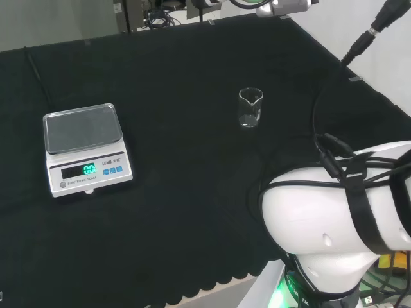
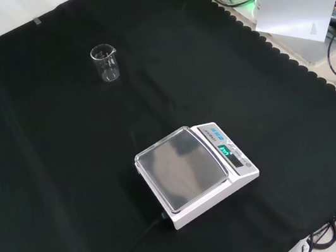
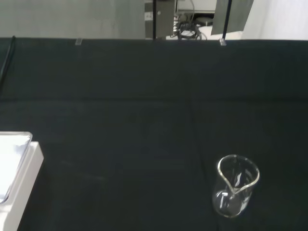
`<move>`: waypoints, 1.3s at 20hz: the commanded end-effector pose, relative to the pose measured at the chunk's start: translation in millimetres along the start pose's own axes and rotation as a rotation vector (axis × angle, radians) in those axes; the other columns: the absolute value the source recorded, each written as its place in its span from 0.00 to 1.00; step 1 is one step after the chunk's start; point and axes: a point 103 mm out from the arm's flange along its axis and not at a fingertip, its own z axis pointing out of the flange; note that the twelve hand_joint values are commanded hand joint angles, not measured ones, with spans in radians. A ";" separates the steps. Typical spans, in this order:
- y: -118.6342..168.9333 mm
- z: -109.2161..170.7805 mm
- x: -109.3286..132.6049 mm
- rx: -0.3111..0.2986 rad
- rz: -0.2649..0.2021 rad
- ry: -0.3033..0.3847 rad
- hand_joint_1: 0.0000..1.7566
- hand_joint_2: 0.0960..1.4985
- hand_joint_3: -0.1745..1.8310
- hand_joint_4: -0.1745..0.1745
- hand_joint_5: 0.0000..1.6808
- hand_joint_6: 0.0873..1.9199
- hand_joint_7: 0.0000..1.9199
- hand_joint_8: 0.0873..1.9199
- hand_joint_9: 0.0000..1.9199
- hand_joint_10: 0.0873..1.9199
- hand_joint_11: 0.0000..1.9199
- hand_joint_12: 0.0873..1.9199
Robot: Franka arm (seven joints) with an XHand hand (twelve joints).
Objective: Pick up the beaker.
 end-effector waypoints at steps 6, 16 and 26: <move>79.4 93.0 -49.9 0.116 0.075 0.017 0.26 0.43 0.20 0.58 0.00 0.00 0.00 0.28 0.08 0.38 0.00 0.76; 120.1 156.6 -76.1 0.183 0.101 0.026 0.26 0.44 0.19 0.59 0.00 0.00 0.00 0.22 0.07 0.39 0.00 0.74; 122.1 220.5 -84.1 0.236 0.122 0.084 0.25 0.44 0.17 0.60 0.00 0.00 0.00 0.14 0.03 0.39 0.00 0.69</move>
